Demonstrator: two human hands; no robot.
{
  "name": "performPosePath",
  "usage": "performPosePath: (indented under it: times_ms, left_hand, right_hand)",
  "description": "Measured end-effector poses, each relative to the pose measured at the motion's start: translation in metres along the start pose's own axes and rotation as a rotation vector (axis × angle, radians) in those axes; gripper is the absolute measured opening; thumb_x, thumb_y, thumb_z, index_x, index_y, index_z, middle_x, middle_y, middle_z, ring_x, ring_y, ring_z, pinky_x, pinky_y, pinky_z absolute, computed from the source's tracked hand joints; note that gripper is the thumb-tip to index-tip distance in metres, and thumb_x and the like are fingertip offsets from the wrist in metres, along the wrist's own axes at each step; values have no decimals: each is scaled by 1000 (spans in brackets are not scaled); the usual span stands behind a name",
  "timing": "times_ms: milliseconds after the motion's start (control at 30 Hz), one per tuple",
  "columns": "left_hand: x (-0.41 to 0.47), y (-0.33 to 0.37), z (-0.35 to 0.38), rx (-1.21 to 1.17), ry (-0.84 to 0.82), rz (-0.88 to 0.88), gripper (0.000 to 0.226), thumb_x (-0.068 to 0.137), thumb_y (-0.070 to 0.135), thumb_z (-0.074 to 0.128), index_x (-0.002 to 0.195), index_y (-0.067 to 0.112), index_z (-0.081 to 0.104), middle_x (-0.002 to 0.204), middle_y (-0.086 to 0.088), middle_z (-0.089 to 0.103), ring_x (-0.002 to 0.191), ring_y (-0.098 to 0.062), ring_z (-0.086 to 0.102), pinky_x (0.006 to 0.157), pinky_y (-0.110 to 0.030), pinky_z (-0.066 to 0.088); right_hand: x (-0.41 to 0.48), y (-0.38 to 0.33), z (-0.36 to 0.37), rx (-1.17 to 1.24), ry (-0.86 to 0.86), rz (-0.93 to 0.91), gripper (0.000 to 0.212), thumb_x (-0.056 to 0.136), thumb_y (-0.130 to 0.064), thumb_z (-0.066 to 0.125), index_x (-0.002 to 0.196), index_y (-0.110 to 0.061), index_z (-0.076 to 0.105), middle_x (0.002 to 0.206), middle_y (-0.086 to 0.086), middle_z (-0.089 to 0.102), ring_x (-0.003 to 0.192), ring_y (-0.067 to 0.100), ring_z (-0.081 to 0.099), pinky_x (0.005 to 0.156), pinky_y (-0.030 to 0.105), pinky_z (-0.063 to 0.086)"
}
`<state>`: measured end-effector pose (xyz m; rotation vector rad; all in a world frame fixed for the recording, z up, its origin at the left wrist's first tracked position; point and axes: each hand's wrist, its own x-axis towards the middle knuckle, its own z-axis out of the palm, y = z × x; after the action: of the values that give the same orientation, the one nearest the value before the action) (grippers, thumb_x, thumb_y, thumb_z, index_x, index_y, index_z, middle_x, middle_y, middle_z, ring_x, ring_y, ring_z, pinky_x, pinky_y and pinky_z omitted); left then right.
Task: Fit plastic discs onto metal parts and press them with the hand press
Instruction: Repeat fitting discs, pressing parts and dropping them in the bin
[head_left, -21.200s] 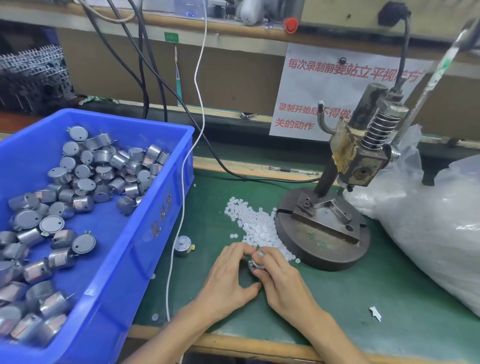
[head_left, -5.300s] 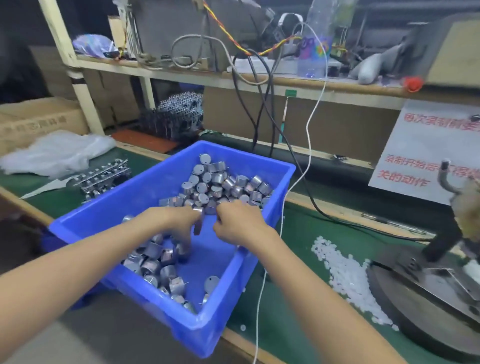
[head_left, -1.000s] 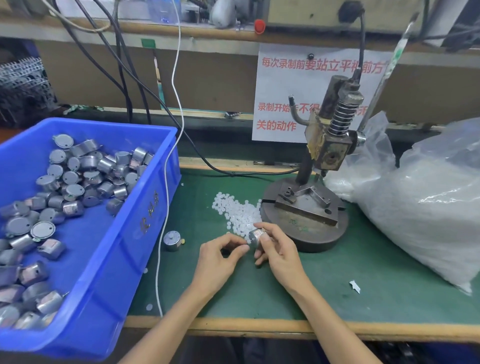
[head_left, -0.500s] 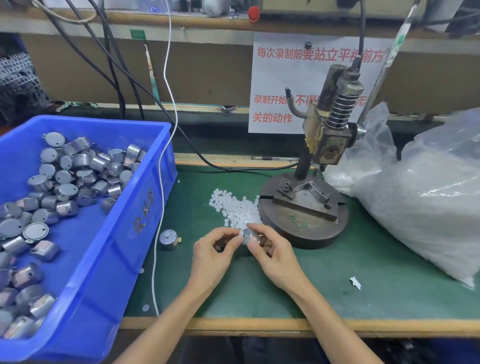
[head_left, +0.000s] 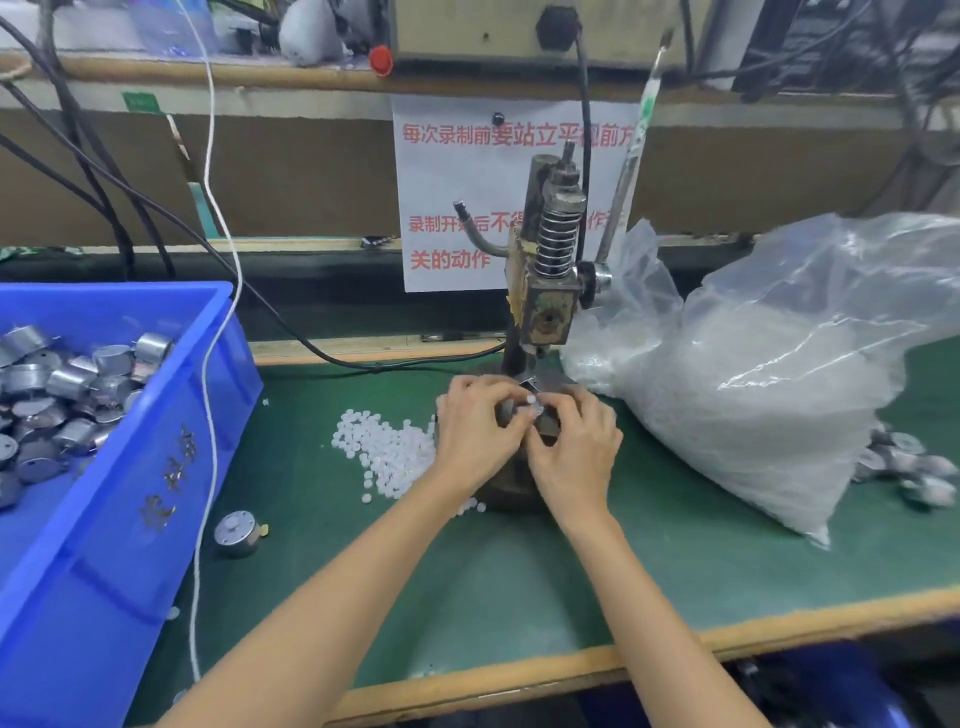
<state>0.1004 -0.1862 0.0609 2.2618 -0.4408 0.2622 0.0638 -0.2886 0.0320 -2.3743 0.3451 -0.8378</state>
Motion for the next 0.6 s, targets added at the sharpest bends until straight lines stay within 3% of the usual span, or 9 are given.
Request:
performPosePath:
  times_ms: [67, 133, 267, 400, 500, 600]
  left_hand:
    - [8, -5, 3, 100, -13, 18, 31, 86, 40, 61, 115, 30, 63, 134, 8, 47, 123, -17, 28, 89, -24, 16]
    - [13, -9, 5, 112, -6, 15, 42, 85, 37, 59, 126, 28, 54, 139, 8, 42, 125, -15, 24, 87, -23, 13]
    - [22, -6, 10, 50, -53, -50, 50, 72, 39, 51, 121, 27, 56, 117, 11, 59, 116, -8, 34, 84, -23, 16]
    - [26, -2, 22, -51, 52, -146, 26, 77, 28, 65, 102, 25, 64, 104, 9, 64, 107, -12, 48, 90, -30, 23]
    - [24, -3, 25, -72, 94, -145, 24, 75, 31, 69, 98, 23, 65, 100, 10, 64, 104, -10, 49, 92, -31, 24]
    - [23, -3, 25, -79, 104, -138, 28, 73, 36, 73, 96, 24, 64, 99, 12, 63, 102, -10, 49, 86, -26, 21]
  right_hand:
    - [9, 2, 5, -81, -30, 45, 29, 81, -26, 67, 110, -18, 66, 133, 9, 50, 122, 30, 39, 95, 39, 27]
    - [17, 2, 10, -124, -65, 69, 32, 82, -33, 66, 112, -22, 63, 138, 8, 44, 125, 29, 35, 98, 40, 24]
    - [23, -1, 17, -134, -116, 66, 38, 85, -45, 59, 117, -25, 55, 136, 0, 45, 125, 22, 35, 96, 34, 20]
    - [23, 1, 18, -97, -114, 78, 35, 86, -37, 54, 119, -27, 53, 125, -9, 56, 121, 14, 40, 94, 30, 20]
    - [26, 1, 17, -77, -153, 66, 38, 86, -33, 56, 124, -27, 52, 128, -9, 56, 122, 13, 40, 95, 30, 19]
    - [29, 5, 2, 100, -329, 70, 54, 83, -15, 56, 136, -22, 44, 136, -5, 50, 129, 14, 38, 107, 31, 22]
